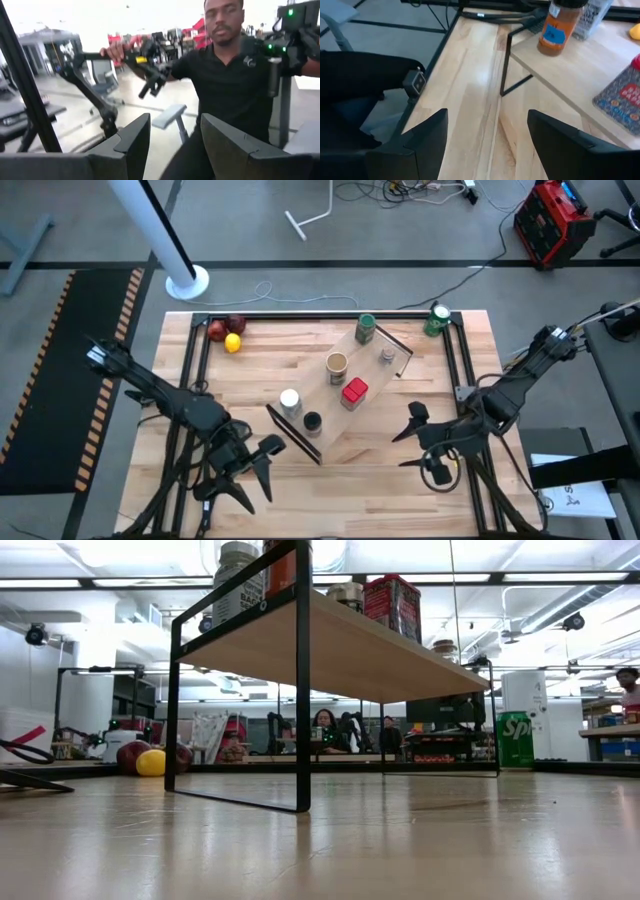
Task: Shelf spices
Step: Return to Home Position
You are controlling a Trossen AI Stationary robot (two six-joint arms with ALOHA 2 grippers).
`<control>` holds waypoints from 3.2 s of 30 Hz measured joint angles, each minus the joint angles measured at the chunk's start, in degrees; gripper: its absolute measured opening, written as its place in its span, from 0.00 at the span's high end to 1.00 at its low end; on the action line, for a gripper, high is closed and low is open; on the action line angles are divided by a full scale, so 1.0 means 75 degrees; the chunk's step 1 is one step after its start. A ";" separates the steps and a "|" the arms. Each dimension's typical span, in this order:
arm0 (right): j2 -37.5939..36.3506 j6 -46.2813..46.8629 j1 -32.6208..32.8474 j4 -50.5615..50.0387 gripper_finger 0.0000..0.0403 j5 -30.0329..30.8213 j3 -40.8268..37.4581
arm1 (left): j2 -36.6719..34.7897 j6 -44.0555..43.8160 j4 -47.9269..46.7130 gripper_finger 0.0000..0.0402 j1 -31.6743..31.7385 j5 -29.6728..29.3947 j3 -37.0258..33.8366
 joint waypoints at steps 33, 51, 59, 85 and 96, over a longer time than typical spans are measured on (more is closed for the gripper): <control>-0.2750 -0.0003 0.0000 0.0097 0.27 -0.0003 -0.4922 | -0.2497 -0.0003 0.1347 0.59 0.0417 -0.0137 -0.4949; -0.3911 0.0557 0.0000 0.0171 0.34 -0.0053 -0.6216 | -0.4138 -0.0003 0.1382 0.59 0.0854 -0.0140 -0.5736; -0.4978 0.0513 0.0000 0.0196 0.36 -0.0051 -0.6225 | -0.4865 -0.0003 0.1388 0.59 0.0854 -0.0140 -0.6414; -0.8094 -0.0627 0.0000 0.0229 0.25 -0.0053 -0.6253 | -0.8201 -0.0003 0.1385 0.59 0.0997 -0.0137 -0.7872; -0.8075 -0.0753 0.0000 0.0294 0.26 -0.0079 -0.6269 | -0.8963 -0.0001 0.0551 0.59 0.1004 -0.0137 -0.7875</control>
